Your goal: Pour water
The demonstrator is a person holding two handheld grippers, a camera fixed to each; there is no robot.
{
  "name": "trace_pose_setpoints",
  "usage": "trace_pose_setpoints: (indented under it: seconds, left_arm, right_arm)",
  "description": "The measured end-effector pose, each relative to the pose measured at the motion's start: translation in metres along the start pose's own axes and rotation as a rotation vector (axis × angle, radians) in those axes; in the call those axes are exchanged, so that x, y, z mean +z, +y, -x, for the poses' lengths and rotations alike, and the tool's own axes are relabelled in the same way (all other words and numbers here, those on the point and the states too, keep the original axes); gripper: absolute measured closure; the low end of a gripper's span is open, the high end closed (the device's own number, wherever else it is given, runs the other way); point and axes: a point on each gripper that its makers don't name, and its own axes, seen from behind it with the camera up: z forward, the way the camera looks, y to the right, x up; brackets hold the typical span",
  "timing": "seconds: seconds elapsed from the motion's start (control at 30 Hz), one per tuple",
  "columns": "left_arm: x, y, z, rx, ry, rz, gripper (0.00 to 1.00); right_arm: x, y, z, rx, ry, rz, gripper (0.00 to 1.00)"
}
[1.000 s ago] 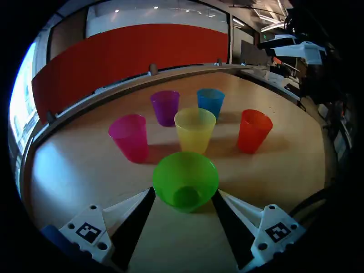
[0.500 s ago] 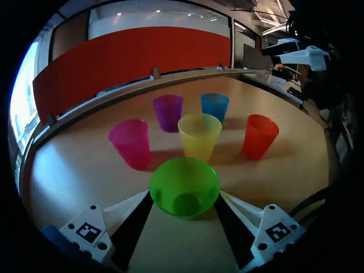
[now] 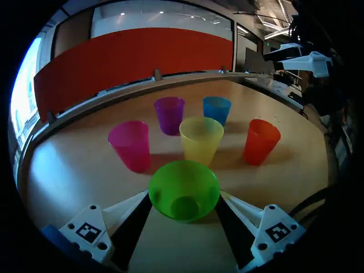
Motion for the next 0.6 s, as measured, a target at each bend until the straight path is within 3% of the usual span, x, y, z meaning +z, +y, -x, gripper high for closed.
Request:
trace_pose_setpoints:
  seconds: [0.6]
  left_arm:
    - [-0.0002,0.005,-0.0032,-0.012,0.0,0.022,0.15]
  right_arm:
    - [0.0018,0.0017,0.0043,0.003,-0.006,0.002,0.0]
